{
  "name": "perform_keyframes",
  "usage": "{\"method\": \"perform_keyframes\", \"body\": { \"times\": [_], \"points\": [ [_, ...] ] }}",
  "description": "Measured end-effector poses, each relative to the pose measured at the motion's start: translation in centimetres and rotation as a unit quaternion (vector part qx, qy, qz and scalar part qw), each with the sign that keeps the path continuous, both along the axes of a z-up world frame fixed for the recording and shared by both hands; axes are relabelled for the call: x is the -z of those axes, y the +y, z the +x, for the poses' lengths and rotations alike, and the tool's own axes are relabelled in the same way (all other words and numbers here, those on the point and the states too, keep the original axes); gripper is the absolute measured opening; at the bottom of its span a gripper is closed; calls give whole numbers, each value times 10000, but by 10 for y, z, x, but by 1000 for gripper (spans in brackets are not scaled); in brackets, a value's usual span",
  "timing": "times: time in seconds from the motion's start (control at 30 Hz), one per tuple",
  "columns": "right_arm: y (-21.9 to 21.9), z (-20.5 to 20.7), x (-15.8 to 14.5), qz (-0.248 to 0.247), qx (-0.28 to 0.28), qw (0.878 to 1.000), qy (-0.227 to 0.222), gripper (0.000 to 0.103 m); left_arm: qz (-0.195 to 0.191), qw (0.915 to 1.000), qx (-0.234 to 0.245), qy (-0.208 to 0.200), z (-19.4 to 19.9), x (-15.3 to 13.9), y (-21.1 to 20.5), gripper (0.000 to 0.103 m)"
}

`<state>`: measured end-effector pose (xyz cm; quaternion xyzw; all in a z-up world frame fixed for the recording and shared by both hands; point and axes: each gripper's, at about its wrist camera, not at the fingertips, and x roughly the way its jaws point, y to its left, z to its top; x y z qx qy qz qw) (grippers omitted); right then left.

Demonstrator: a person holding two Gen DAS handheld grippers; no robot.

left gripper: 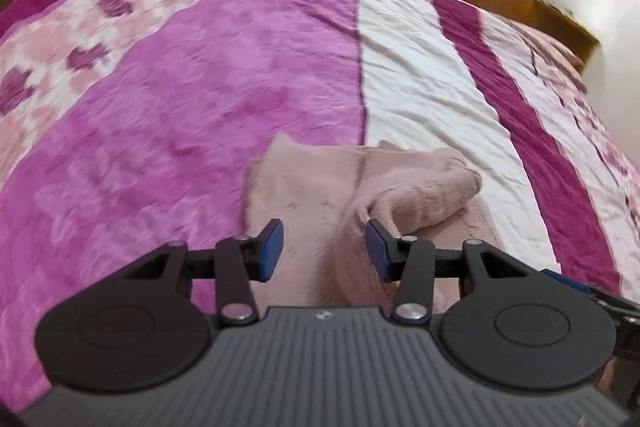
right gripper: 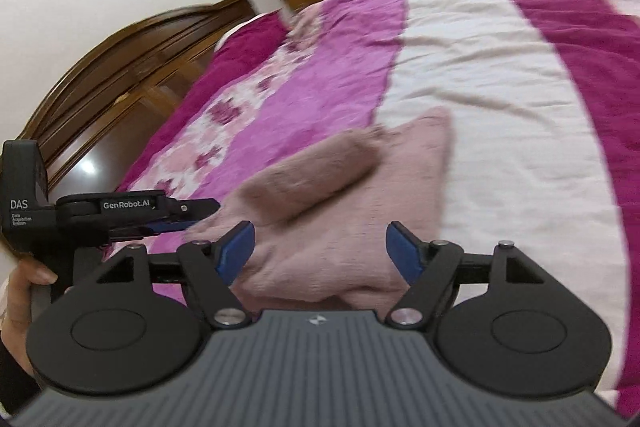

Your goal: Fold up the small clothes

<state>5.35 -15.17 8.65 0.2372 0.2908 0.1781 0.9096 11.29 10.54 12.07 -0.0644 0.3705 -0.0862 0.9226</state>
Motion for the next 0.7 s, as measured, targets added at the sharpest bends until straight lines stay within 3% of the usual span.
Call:
{"method": "perform_keyframes", "body": {
  "times": [0.2, 0.43, 0.7],
  "points": [
    [-26, -9, 16, 157, 346, 9990, 232, 79, 403, 9982, 433, 17, 19, 4, -28, 47],
    [-31, -9, 25, 205, 482, 9981, 314, 79, 412, 9953, 869, -136, 21, -5, -44, 47],
    [-30, -8, 28, 258, 512, 9977, 367, 79, 906, 9899, 1087, 6, 31, 17, -64, 48]
  ]
}}
